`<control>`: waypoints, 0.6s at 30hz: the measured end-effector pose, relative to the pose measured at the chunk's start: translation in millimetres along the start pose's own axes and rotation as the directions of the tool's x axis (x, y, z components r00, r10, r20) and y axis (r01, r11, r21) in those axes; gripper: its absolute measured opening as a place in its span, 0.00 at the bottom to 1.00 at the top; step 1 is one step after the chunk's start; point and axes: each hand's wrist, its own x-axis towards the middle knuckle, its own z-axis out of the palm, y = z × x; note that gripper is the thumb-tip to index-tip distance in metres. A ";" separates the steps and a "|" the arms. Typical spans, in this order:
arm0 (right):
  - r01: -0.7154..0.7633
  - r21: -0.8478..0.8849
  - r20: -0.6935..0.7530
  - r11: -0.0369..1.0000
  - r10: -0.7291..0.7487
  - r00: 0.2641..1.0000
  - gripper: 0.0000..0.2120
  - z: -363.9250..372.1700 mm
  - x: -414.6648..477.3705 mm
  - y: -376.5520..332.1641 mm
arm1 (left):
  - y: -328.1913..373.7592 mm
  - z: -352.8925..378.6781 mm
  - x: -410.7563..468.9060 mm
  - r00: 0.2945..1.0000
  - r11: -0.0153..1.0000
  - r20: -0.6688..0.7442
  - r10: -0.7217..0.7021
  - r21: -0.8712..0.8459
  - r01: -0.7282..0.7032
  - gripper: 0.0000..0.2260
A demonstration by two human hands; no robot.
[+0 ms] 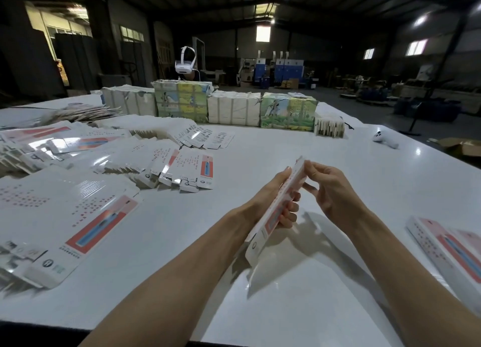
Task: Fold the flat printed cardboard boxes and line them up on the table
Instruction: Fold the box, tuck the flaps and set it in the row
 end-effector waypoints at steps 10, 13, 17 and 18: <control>-0.073 -0.100 -0.016 0.992 0.072 0.997 0.28 19.8 -4.8 23.7 | -7.9 -19.9 -4.0 0.992 0.932 -0.008 0.129 -0.339 -0.124 0.25; -0.010 -0.130 -0.062 0.991 0.002 0.998 0.26 20.3 -5.3 23.9 | -5.9 -20.5 -2.5 0.985 0.964 -0.063 0.159 -0.207 -0.169 0.25; 0.067 -0.193 -0.090 0.979 -0.085 0.992 0.21 16.8 -6.4 26.6 | -7.6 -17.6 1.3 0.934 0.960 -0.231 0.272 0.003 -0.279 0.22; 0.078 -0.220 -0.092 0.972 -0.100 0.991 0.20 16.4 -6.4 26.8 | -8.3 -17.8 2.2 0.909 0.949 -0.276 0.312 0.045 -0.311 0.19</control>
